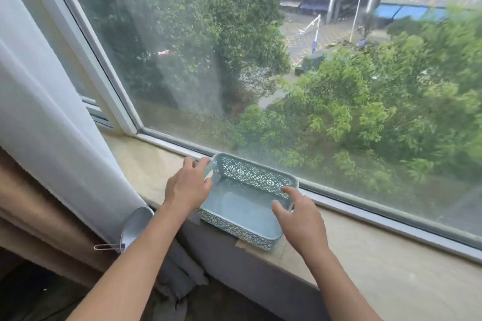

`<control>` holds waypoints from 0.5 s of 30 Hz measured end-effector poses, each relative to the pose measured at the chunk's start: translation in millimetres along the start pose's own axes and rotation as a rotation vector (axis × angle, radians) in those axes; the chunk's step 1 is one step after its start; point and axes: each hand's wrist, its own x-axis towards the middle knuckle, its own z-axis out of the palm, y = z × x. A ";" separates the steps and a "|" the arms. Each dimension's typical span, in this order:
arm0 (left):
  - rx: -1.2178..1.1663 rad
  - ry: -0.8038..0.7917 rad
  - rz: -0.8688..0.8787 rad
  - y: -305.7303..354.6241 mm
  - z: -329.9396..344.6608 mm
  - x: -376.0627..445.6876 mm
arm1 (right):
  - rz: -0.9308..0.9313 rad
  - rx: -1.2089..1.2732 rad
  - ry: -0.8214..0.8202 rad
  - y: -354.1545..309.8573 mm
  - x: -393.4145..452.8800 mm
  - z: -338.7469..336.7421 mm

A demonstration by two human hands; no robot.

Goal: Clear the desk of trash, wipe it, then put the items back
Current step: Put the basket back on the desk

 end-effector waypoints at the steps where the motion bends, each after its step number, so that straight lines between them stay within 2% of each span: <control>1: -0.065 -0.023 0.014 -4.2 0.3 7.8 | 0.039 0.054 0.024 -3.2 1.2 3.9; 8: -0.564 -0.229 -0.005 -13.8 8.8 39.8 | 0.182 0.230 0.280 -9.8 -2.4 9.0; 12: -0.821 -0.346 0.009 15.2 5.2 28.5 | 0.248 0.411 0.429 2.9 -23.0 -6.7; 15: -0.888 -0.394 0.088 51.9 3.0 13.6 | 0.270 0.485 0.537 20.3 -52.3 -29.3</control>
